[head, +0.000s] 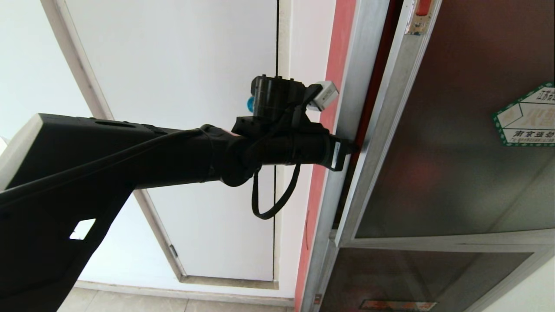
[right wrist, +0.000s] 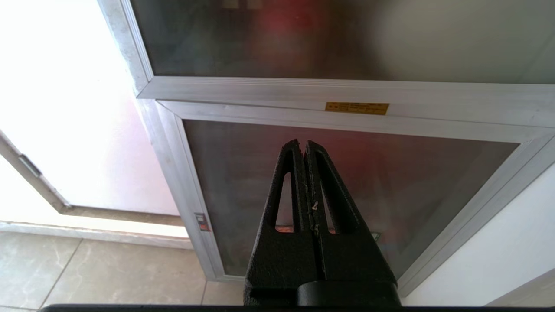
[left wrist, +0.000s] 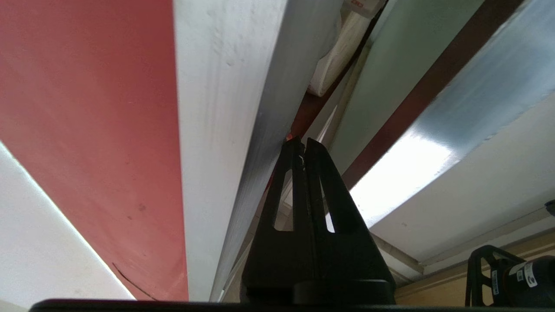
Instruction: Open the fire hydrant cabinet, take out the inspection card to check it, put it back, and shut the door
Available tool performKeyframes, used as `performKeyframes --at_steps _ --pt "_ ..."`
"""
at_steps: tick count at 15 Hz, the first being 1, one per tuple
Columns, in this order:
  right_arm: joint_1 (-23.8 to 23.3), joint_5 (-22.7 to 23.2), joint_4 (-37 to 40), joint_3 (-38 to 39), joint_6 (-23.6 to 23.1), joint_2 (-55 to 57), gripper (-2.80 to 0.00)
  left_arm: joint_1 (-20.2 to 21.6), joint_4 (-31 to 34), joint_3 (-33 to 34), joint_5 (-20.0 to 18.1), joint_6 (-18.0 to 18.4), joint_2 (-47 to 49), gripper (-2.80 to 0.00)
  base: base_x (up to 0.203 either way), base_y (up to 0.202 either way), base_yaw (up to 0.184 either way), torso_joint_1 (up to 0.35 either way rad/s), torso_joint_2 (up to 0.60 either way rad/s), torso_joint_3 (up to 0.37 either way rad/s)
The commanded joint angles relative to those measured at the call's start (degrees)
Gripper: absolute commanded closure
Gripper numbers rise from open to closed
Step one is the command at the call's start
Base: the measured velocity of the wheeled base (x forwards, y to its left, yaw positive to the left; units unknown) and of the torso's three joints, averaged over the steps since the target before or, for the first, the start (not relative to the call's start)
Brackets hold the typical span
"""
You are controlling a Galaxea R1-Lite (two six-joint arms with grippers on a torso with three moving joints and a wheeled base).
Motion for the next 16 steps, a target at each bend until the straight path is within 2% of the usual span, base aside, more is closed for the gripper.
performKeyframes --at_steps 1,6,16 --pt "0.02 0.00 0.02 0.01 -0.02 0.09 0.00 -0.05 -0.11 -0.63 -0.03 0.12 0.91 0.00 0.000 0.000 0.000 0.000 0.00 0.000" --pt "0.02 0.00 0.02 0.01 -0.02 0.09 0.00 -1.10 -0.11 -0.74 -0.03 0.93 0.84 0.00 0.000 0.000 0.000 0.000 0.00 0.000" --pt "0.02 0.00 0.02 0.01 -0.02 0.09 0.00 -7.17 -0.10 3.77 1.95 0.94 -4.38 0.00 0.000 0.000 0.000 0.000 0.00 0.000"
